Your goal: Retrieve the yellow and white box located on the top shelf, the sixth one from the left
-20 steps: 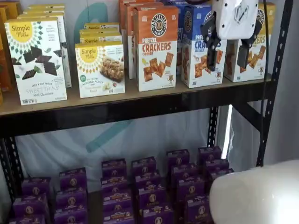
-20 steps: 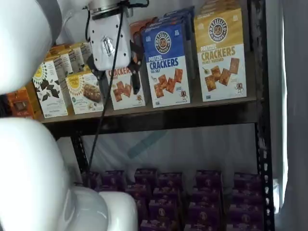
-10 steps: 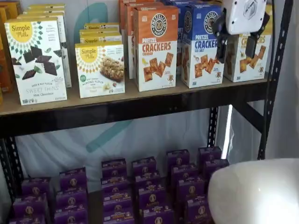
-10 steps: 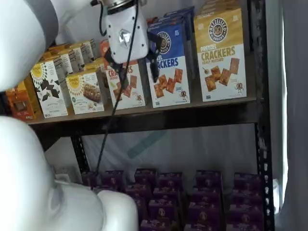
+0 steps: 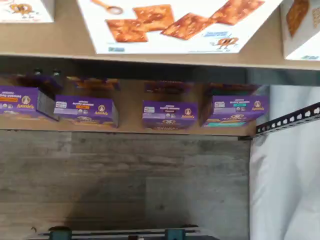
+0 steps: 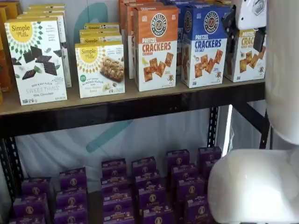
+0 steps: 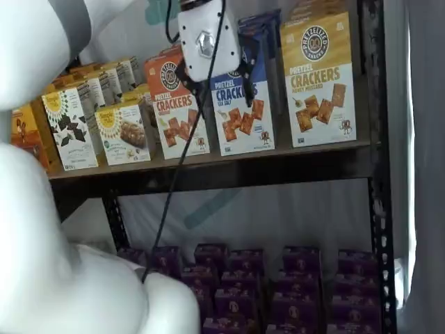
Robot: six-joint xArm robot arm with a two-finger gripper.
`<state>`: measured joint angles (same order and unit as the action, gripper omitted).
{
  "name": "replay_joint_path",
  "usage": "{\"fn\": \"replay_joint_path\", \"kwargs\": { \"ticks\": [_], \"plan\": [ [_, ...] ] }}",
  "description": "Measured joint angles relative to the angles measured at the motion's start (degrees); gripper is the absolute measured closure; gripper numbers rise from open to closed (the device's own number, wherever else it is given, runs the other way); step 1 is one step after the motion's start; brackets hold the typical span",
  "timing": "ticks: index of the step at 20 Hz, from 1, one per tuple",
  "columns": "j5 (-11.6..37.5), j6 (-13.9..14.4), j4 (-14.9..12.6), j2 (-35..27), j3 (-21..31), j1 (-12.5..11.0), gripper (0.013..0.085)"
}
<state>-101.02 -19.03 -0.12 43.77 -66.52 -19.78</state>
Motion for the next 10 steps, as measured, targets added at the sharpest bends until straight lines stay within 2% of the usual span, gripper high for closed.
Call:
{"fn": "replay_joint_path", "kwargs": {
  "ticks": [6, 10],
  "plan": [
    [3.3, -3.4, 0.5, -2.0, -0.7, -3.7, 0.013],
    [4.8, -4.5, 0.7, -3.6, -1.8, -4.8, 0.013]
  ]
}}
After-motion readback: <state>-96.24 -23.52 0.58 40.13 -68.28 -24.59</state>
